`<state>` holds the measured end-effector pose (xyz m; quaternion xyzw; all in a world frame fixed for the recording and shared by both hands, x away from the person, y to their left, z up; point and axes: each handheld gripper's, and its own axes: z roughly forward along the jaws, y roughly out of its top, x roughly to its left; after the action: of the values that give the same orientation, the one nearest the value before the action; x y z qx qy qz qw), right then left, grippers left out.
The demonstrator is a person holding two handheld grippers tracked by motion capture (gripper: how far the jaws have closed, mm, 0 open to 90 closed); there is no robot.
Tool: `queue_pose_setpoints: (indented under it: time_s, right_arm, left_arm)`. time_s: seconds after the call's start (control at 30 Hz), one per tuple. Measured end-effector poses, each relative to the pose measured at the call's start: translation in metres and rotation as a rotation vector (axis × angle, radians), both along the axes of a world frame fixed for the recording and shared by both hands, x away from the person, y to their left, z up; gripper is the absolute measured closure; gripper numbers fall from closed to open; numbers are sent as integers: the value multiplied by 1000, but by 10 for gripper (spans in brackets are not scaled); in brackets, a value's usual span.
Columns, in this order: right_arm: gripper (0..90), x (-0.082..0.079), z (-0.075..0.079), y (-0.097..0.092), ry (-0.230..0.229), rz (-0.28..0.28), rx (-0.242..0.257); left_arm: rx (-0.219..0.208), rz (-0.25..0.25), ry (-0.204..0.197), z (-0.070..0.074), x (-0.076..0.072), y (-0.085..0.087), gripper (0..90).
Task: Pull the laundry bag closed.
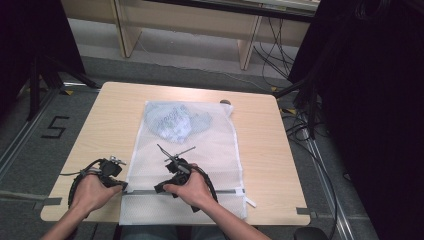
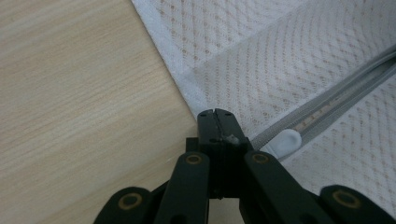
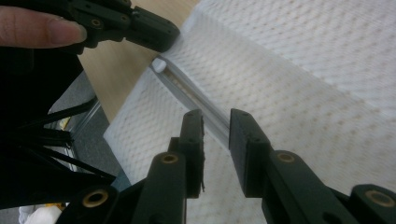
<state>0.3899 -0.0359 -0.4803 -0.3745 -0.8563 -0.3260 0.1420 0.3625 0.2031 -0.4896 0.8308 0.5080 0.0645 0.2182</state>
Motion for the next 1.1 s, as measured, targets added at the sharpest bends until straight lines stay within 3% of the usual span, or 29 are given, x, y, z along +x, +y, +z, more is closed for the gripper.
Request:
queue_pose_setpoints:
  time_s: [0.1,0.17,0.27,0.3,0.37,0.4,0.43,0.53,0.63,0.73,0.83,1.03,1.1]
  right_arm:
    - [741,-2,-1,9,29,5,12]
    - [740,-3,-2,14,9,15,14]
    - [747,-4,-4,22,13,25,17]
    - [752,-3,-6,24,-7,43,19]
    - [758,-5,-6,31,25,25,27]
    - [765,-3,-7,33,-5,47,36]
    - [771,-3,-7,36,-7,47,43]
    - [780,-4,-5,45,8,19,43]
    - [780,-3,-7,50,18,14,44]
    - [778,-1,-9,53,24,8,46]
    - [771,-1,-12,58,44,-11,44]
    - [760,0,-16,66,69,-20,57]
    - [758,0,-18,68,74,-19,66]
  left_arm:
    - [16,-12,0,1,0,-1,900]
    - [-3,-21,1,1,1,0,900]
    - [9,-36,4,1,0,2,900]
    - [-4,-20,-4,0,0,0,900]
    - [-12,-18,-2,0,0,0,900]
    - [-11,-18,-5,0,0,0,900]
    - [-15,-9,-9,0,0,0,900]
    - [-17,-10,-7,-1,0,0,900]
    - [-21,25,4,0,-2,-2,900]
    - [-6,-6,2,0,-1,0,900]
    - [-29,17,10,-1,-2,-1,900]
    - [-21,-11,11,-1,1,2,900]
    - [-24,16,13,-1,0,2,900]
